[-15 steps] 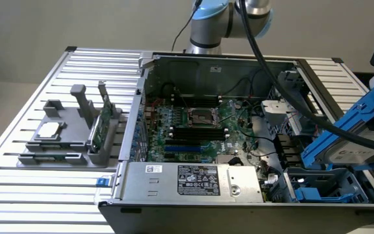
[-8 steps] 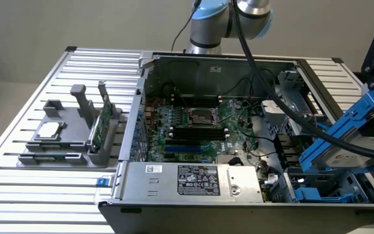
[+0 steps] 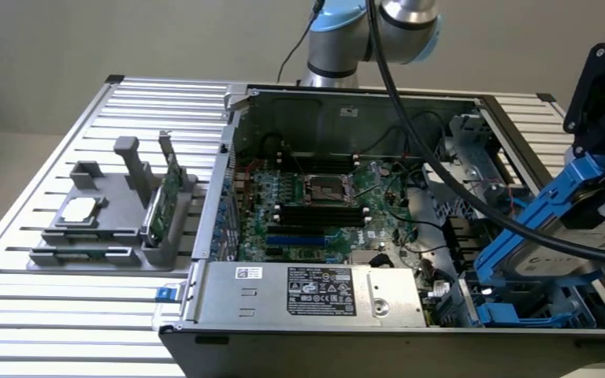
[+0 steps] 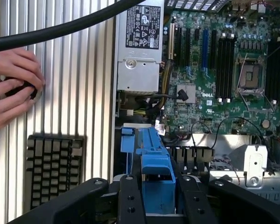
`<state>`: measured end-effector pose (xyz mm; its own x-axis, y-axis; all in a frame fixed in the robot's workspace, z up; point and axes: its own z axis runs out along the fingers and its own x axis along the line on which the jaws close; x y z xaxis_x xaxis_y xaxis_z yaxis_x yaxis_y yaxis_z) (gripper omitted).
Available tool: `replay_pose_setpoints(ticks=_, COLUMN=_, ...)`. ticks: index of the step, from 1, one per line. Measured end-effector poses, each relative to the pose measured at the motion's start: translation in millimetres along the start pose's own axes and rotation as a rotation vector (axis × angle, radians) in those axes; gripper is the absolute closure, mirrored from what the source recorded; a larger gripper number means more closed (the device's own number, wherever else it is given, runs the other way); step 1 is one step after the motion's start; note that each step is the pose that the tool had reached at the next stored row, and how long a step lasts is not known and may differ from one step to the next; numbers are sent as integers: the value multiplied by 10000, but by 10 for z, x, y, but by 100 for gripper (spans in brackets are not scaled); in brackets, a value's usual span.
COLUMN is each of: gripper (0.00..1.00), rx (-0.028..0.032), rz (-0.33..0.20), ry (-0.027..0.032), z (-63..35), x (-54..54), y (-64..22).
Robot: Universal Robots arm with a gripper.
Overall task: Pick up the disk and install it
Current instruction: 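Pick up the disk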
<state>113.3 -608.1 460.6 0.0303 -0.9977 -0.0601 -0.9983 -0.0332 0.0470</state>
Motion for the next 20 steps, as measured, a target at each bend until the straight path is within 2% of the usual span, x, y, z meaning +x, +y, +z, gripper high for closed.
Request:
replay_pose_setpoints(ticks=6, gripper=67, rx=28, rz=-3, ry=216, z=90, x=-57, y=-6)
replay_pose_setpoints(ticks=9, gripper=67, rx=29, rz=-7, ry=306, z=139, x=-73, y=-10)
replay_pose_setpoints(ticks=20, gripper=67, rx=23, rz=-11, ry=491, z=217, x=-121, y=-56)
